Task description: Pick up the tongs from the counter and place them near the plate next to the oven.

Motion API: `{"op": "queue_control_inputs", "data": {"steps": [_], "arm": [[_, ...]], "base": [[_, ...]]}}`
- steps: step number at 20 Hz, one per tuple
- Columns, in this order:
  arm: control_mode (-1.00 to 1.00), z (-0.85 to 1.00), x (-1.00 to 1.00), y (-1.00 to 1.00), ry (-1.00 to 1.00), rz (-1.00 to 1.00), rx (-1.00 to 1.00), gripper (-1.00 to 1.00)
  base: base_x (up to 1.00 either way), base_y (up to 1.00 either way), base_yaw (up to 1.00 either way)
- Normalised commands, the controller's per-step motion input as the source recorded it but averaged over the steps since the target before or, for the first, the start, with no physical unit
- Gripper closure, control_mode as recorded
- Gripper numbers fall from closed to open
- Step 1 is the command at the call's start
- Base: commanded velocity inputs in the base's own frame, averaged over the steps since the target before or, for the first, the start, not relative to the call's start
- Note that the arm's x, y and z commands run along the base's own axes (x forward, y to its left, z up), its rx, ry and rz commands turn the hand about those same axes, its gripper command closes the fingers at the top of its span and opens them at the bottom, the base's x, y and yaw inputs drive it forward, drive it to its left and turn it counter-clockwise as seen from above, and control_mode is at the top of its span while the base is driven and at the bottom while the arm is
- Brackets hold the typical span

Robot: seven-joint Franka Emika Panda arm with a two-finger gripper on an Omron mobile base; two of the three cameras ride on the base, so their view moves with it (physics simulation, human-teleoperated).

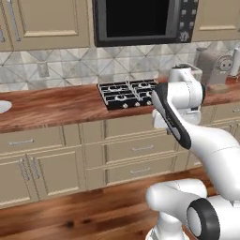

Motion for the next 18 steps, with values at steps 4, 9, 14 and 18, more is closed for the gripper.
{"op": "queue_control_inputs", "data": {"steps": [4, 9, 14, 18], "arm": [[1.00, 0.00, 0.00, 0.00, 0.00, 0.00, 0.00, 1.00], [1.00, 0.00, 0.00, 0.00, 0.00, 0.00, 0.00, 1.00], [1.00, 0.00, 0.00, 0.00, 0.00, 0.00, 0.00, 1.00], [1.00, 0.00, 0.00, 0.00, 0.00, 0.00, 0.00, 1.00]], "base": [[0.62, 0.88, 0.24], [0.73, 0.87, 0.16], [0.79, 0.69, 0.10], [0.80, 0.56, 0.05]]}}
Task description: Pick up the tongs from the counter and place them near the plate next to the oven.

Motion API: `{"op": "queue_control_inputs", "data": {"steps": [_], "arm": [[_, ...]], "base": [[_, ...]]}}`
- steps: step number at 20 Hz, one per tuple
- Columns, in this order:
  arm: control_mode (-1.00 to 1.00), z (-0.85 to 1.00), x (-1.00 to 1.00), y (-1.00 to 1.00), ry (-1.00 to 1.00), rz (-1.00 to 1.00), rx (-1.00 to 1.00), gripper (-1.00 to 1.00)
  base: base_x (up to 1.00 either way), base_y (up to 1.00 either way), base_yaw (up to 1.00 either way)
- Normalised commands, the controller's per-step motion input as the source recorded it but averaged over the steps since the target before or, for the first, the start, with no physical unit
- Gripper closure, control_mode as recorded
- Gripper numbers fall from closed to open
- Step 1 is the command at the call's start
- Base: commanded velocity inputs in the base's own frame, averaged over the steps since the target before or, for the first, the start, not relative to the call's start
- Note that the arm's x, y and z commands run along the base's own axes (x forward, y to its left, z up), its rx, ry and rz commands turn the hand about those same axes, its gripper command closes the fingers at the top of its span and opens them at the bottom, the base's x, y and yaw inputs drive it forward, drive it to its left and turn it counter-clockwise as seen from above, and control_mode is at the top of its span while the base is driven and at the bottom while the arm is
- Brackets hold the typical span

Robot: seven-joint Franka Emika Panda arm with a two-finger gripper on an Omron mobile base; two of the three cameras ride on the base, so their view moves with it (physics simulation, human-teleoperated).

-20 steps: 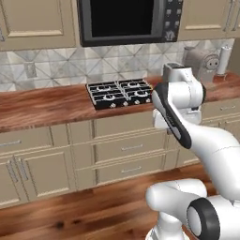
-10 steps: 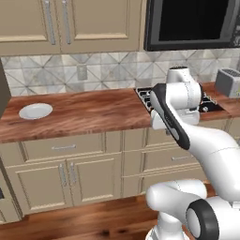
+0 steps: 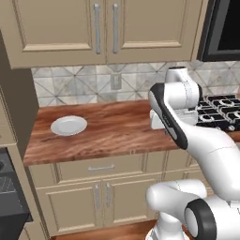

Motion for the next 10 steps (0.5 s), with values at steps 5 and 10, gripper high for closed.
{"op": "queue_control_inputs", "data": {"steps": [5, 10], "arm": [[1.00, 0.00, 0.00, 0.00, 0.00, 0.00, 0.00, 1.00], [-1.00, -0.10, 0.11, 0.11, 0.01, 0.02, 0.00, 1.00]], "base": [[0.85, 0.50, 0.05], [0.33, 0.27, 0.03]]}}
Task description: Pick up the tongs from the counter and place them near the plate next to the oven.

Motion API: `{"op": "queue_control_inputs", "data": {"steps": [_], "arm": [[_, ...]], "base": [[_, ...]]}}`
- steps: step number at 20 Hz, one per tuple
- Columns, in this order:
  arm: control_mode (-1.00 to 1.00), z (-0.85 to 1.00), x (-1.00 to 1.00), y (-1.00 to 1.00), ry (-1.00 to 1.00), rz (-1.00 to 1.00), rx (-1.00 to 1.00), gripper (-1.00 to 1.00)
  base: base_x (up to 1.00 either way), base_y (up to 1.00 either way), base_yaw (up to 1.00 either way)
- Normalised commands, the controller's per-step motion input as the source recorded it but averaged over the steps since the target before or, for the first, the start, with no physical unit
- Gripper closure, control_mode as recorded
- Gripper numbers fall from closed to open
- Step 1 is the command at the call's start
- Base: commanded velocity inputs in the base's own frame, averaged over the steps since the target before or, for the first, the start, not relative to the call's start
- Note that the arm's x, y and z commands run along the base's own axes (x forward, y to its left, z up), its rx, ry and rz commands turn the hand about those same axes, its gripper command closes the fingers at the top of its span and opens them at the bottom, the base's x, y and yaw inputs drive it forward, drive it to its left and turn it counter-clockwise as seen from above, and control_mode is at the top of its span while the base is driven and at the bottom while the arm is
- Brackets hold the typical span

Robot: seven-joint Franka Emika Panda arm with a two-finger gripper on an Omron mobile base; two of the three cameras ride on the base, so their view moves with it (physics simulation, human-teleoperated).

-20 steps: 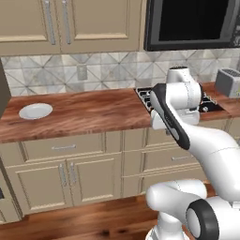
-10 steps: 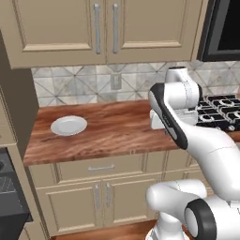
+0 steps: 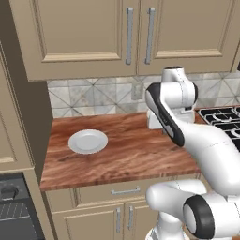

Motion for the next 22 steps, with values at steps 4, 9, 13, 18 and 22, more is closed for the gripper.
{"op": "queue_control_inputs", "data": {"steps": [4, 9, 13, 18, 22], "arm": [[-1.00, -0.56, 0.01, 0.03, 0.00, 0.06, 0.00, 1.00], [-1.00, -0.80, 0.04, 0.00, -0.01, 0.07, 0.02, 1.00], [-1.00, -0.63, 0.57, 0.23, 0.00, 0.06, 0.02, 1.00], [-1.00, -0.35, 0.77, 0.78, 0.00, 0.04, 0.00, 1.00], [-1.00, -0.03, 0.78, 0.95, 0.01, 0.00, 0.00, 1.00]], "base": [[0.00, 0.00, 0.00], [0.00, 0.00, 0.00], [0.00, 0.00, 0.00], [0.00, 0.00, 0.00], [0.00, 0.00, 0.00]]}}
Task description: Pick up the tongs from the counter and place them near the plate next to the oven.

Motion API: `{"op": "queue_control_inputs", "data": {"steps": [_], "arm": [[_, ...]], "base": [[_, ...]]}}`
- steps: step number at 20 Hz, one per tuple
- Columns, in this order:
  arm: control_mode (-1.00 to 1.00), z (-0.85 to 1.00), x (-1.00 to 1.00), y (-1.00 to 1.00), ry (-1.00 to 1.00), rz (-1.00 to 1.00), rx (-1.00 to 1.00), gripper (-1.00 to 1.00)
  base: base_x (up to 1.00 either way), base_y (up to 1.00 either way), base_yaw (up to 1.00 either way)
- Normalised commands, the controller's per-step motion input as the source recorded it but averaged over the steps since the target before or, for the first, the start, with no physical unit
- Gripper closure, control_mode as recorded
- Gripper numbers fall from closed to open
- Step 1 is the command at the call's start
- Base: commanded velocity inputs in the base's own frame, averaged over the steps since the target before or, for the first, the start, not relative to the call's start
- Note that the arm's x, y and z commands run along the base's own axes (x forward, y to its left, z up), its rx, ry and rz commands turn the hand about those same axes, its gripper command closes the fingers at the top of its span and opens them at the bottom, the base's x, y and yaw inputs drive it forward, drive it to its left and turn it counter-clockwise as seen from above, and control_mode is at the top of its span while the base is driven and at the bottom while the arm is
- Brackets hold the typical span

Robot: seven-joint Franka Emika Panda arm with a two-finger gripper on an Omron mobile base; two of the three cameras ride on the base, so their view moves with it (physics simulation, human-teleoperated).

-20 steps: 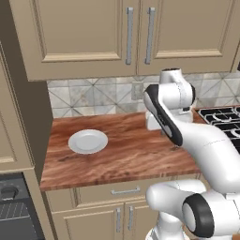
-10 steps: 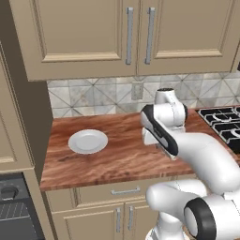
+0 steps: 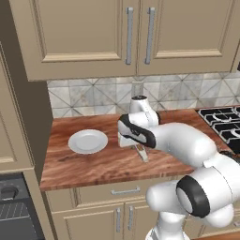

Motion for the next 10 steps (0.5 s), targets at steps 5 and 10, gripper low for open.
{"op": "queue_control_inputs", "data": {"steps": [5, 10], "arm": [[-1.00, 0.00, 0.80, 0.66, 0.03, 0.00, 0.00, 1.00], [-1.00, -0.10, 0.74, 0.25, 0.03, 0.00, 0.00, 1.00]], "base": [[0.00, 0.00, 0.00], [0.00, 0.00, 0.00]]}}
